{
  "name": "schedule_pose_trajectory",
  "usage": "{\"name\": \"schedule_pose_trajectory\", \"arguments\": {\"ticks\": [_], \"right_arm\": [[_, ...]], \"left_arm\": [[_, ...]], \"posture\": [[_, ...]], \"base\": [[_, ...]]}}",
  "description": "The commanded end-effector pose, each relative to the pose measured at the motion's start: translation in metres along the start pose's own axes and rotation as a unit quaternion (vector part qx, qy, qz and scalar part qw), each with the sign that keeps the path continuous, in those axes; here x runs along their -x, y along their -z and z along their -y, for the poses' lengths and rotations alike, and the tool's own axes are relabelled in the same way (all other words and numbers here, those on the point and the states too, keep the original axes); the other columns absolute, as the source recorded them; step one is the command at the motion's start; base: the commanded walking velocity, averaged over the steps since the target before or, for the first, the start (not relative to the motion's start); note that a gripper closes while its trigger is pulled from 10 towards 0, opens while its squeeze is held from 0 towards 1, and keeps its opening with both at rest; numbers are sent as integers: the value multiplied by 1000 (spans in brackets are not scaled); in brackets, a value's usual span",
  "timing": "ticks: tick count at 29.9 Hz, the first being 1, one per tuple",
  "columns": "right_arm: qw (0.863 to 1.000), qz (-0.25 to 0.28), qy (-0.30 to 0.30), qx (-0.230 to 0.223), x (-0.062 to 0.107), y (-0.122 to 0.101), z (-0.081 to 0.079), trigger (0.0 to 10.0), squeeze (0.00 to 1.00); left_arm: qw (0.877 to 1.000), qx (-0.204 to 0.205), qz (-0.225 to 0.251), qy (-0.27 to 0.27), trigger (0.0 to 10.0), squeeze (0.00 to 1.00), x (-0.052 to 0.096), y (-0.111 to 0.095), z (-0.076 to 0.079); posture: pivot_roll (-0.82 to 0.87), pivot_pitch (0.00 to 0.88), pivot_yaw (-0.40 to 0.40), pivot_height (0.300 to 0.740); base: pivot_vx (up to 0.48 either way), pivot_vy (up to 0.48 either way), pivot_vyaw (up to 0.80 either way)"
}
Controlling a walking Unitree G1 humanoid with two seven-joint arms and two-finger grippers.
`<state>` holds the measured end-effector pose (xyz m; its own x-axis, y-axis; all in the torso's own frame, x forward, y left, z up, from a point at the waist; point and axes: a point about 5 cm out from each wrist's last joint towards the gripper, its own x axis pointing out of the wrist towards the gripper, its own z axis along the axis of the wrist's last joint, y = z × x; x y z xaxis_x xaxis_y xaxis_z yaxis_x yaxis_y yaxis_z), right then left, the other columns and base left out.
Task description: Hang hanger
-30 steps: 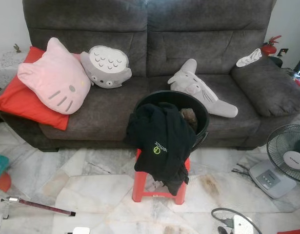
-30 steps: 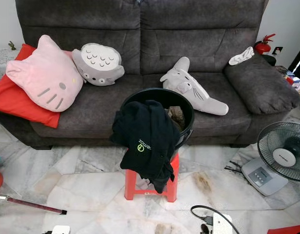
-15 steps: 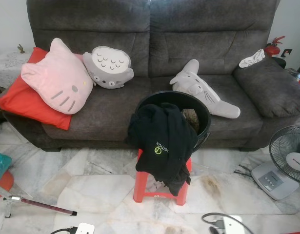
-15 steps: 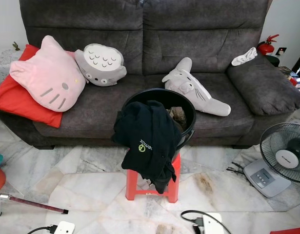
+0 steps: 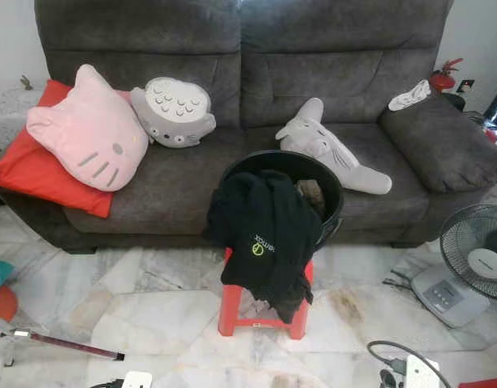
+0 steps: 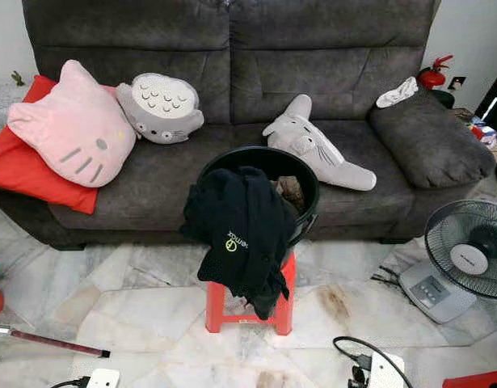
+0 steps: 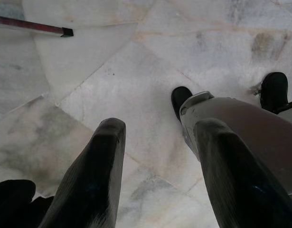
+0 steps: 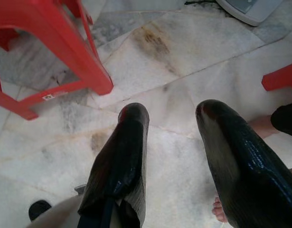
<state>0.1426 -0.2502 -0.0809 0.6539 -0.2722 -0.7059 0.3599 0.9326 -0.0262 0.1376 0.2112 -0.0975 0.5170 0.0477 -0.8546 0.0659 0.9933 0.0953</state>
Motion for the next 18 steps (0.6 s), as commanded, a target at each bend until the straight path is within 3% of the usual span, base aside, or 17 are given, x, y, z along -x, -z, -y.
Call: {"name": "schedule_pose_trajectory", "arguments": {"ticks": [1,5,18], "right_arm": [[1000,-3,2,-15,0,0,-1,10000,0],[1000,-8,-4,-20,-1,0,-6,10000,0],[1000,-7,-19,-24,-2,1,-18,10000,0]], "left_arm": [[1000,13,-7,-7,10000,0,1,2,-3],[999,44,-8,-17,10000,0,1,3,-5],[1000,26,-6,-15,10000,0,1,2,-8]], "posture": [[-135,38,-2,740],[-128,52,3,740],[-123,58,13,740]], "base": [[0,0,0],[0,156,0],[0,333,0]]}}
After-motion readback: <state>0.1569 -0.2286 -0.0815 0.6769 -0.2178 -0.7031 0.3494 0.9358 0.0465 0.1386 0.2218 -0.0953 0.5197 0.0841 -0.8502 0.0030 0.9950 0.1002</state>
